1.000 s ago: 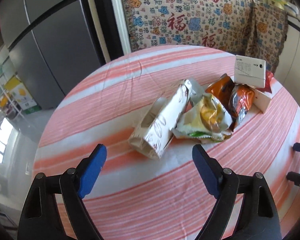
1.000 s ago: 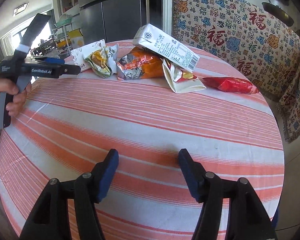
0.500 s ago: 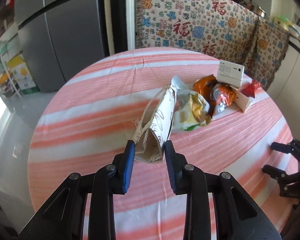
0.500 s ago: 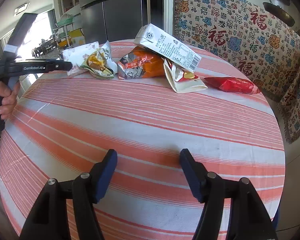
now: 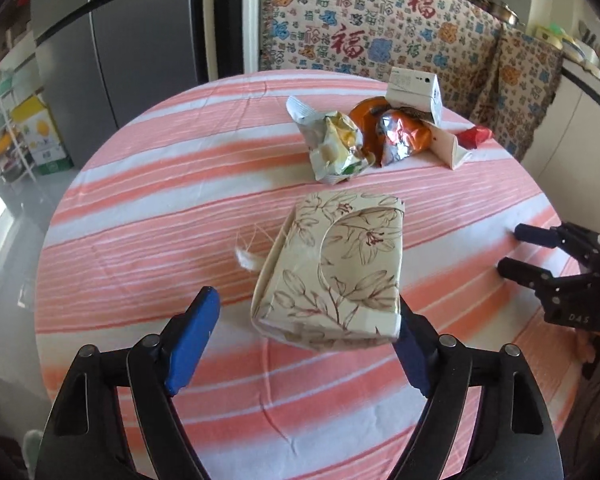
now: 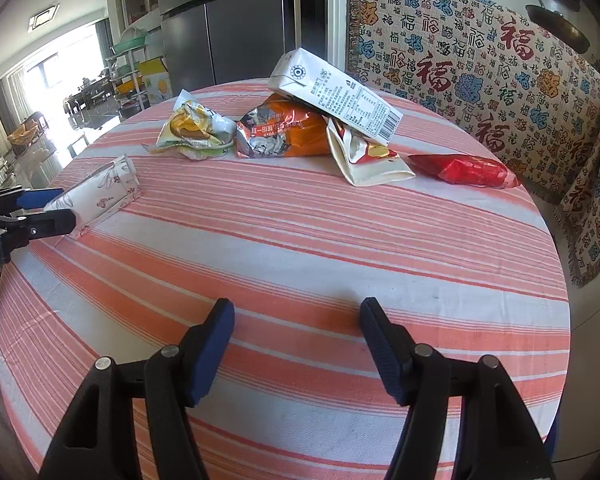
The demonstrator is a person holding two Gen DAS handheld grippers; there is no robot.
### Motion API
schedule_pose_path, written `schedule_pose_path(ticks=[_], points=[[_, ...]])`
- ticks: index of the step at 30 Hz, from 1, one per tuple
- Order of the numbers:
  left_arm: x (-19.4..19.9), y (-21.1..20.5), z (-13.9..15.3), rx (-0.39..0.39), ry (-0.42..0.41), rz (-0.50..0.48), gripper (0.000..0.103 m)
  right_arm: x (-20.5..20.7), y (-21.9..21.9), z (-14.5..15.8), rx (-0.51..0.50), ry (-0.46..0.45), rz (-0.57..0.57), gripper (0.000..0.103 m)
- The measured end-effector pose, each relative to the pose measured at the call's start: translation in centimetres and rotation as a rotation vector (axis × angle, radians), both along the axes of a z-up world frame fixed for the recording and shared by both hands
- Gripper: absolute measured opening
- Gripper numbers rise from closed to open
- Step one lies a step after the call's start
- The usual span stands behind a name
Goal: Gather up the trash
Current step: 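Grasp the patterned paper bag with the left tool while the right tool grasps the chip wrapper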
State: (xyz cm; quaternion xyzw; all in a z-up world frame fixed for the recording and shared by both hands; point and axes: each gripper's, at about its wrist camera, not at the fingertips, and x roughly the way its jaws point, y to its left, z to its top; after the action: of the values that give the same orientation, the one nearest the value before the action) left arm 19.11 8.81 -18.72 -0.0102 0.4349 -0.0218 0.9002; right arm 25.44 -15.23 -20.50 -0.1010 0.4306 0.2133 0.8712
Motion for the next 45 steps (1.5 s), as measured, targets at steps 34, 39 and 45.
schedule_pose_path(ticks=[34, 39, 45], points=[[-1.5, 3.1, -0.8, -0.142, 0.001, 0.12, 0.059, 4.9, 9.5, 3.2, 0.072, 0.057, 0.028, 0.03], [-2.3, 0.2, -0.9, -0.118, 0.017, 0.065, 0.063, -0.4, 2.7, 3.4, 0.021, 0.067, 0.05, 0.03], [-3.3, -2.1, -1.0, -0.099, 0.034, 0.004, 0.084, -3.7, -3.0, 1.1, 0.062, 0.083, -0.055, 0.045]])
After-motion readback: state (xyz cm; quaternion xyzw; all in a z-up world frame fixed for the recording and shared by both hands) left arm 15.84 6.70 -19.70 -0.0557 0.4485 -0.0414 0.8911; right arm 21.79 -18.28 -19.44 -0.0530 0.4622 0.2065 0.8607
